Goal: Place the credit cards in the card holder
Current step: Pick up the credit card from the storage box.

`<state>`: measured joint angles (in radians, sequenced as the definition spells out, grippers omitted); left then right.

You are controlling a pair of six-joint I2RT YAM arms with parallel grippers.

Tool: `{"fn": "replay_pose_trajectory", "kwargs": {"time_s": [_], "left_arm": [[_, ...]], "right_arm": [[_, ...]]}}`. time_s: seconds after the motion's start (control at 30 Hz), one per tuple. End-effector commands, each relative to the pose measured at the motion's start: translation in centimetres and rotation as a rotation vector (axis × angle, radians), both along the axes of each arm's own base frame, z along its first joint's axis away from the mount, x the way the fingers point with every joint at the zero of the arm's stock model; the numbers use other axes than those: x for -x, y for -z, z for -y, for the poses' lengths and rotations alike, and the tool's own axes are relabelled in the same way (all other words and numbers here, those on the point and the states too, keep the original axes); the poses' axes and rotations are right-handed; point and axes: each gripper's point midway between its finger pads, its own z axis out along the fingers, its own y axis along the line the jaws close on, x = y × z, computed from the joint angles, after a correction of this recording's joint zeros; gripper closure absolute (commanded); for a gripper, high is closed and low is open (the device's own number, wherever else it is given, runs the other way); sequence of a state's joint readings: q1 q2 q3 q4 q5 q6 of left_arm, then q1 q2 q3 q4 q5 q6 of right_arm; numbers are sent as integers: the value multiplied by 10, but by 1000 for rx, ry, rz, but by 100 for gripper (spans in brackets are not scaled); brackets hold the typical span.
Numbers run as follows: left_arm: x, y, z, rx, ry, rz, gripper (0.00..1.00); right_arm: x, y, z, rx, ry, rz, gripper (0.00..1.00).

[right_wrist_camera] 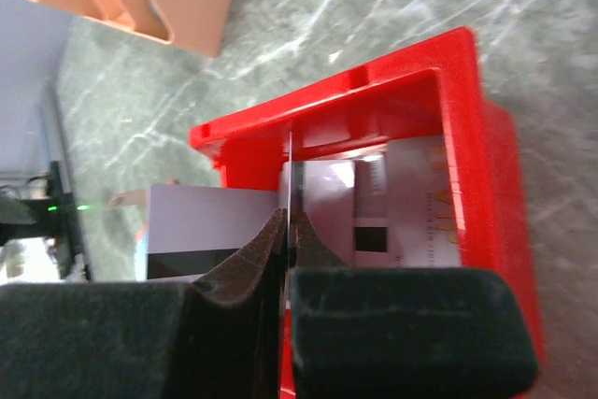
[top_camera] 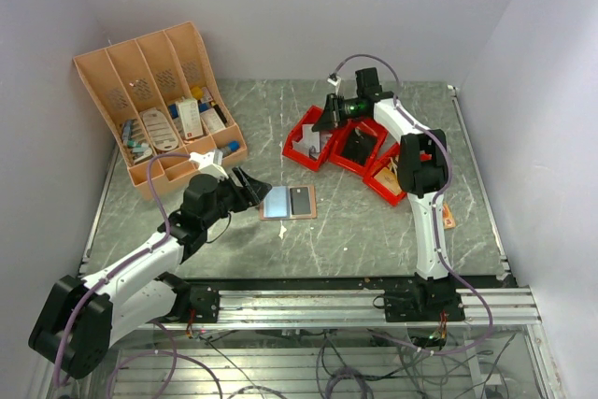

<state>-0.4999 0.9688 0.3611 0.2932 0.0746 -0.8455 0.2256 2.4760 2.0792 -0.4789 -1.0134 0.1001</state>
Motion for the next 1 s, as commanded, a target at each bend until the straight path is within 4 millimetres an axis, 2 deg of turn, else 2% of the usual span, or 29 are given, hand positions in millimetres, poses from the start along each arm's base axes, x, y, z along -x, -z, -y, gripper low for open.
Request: {"fn": "replay_pose_trajectory", "kwargs": {"time_s": [0.0,0.13,0.23,0.3,0.37,0.43,0.57,0.67,0.8,0.97], "left_arm": [[-5,-9,-3,-5,-19,25,24],[-3,-11,-3,5,-13,34,24],[-2,-17,0,39,0,63,23],[-1,-20,3,62,8,73,23],[-1,-19,5,72,16,71,23],[-1,-17,7,81,22,63,24],[1,-22,12,123,45,83,25],[6,-41,18,203,87,158,24],[19,-70,28,309,173,278,21],[35,-80,39,351,289,335,20]], "right_arm": [[-31,-41,15,118,59,255,100],[-44,-75,29,202,90,420,100],[-39,-103,34,212,89,504,100],[-25,-123,32,180,64,533,100],[-3,-146,27,115,11,555,100],[24,-157,20,41,-56,548,100],[80,-163,13,-116,-174,468,100],[117,-162,8,-226,-245,368,100],[151,-152,6,-277,-277,280,100],[190,-135,6,-298,-306,205,100]]}}
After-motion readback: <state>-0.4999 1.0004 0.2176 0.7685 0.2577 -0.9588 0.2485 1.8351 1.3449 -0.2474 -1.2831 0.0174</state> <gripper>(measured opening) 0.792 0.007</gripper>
